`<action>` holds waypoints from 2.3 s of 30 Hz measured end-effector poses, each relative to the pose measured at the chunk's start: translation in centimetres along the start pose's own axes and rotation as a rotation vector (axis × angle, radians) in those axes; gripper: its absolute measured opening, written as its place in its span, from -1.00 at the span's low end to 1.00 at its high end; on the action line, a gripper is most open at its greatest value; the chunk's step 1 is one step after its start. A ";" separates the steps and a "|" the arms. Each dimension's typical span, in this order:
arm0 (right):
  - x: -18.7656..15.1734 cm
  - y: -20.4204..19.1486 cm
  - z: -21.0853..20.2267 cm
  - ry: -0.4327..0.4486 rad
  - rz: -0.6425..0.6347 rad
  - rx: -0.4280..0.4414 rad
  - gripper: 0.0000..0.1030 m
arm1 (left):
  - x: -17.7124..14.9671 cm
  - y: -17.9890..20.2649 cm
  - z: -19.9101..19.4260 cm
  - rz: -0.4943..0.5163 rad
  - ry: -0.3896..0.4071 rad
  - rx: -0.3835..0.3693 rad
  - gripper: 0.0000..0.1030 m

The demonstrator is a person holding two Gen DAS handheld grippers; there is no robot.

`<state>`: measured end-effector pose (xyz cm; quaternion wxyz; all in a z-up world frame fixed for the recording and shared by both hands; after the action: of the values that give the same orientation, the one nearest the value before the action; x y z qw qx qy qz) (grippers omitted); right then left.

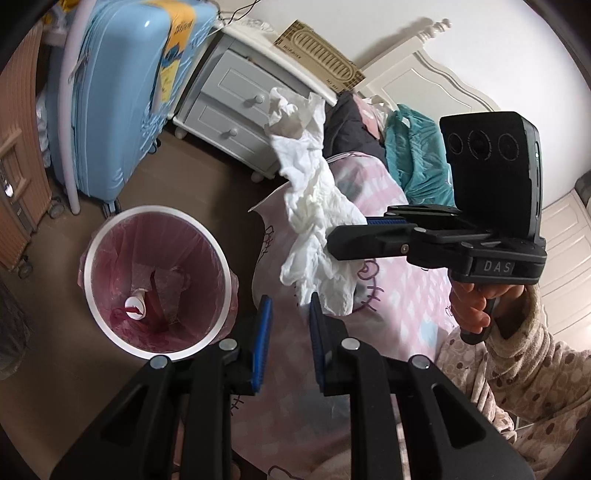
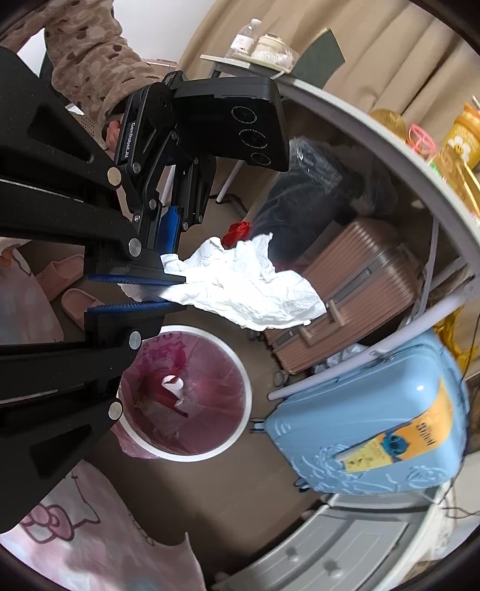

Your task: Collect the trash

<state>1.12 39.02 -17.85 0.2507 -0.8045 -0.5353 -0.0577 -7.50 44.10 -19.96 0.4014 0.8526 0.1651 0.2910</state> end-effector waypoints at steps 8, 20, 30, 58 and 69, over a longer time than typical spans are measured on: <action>0.0 1.2 2.0 -0.028 0.022 -0.020 -0.85 | 0.1 -1.9 1.7 -0.036 -0.021 0.003 -0.62; 0.7 6.0 14.3 -0.153 0.041 -0.306 0.19 | -2.0 -10.2 1.5 -0.204 -0.015 0.221 0.49; -1.8 7.4 15.1 -0.197 0.100 -0.377 0.78 | -5.2 -12.5 1.5 -0.263 -0.078 0.325 0.90; -8.0 1.9 -10.1 0.274 0.113 -0.471 0.86 | -4.4 10.4 -4.9 0.091 0.153 0.747 0.90; -13.5 2.6 -16.2 0.338 0.194 -0.523 0.86 | -6.0 17.0 -2.2 0.123 0.172 0.781 0.90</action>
<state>0.60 19.49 -9.49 0.1251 -0.8679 -0.3740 -0.3020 -12.70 31.72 -7.77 0.0139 0.9217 0.2452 0.3003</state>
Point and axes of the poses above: each gripper's, at about its wrist camera, not at the fingertips, and z roughly the way its jaws point, y to its right, x to its top, the point moved 6 cm from there along z, roughly the way its jaws point, and after that the axes turned 14 degrees about -x, right-handed, at the moved point
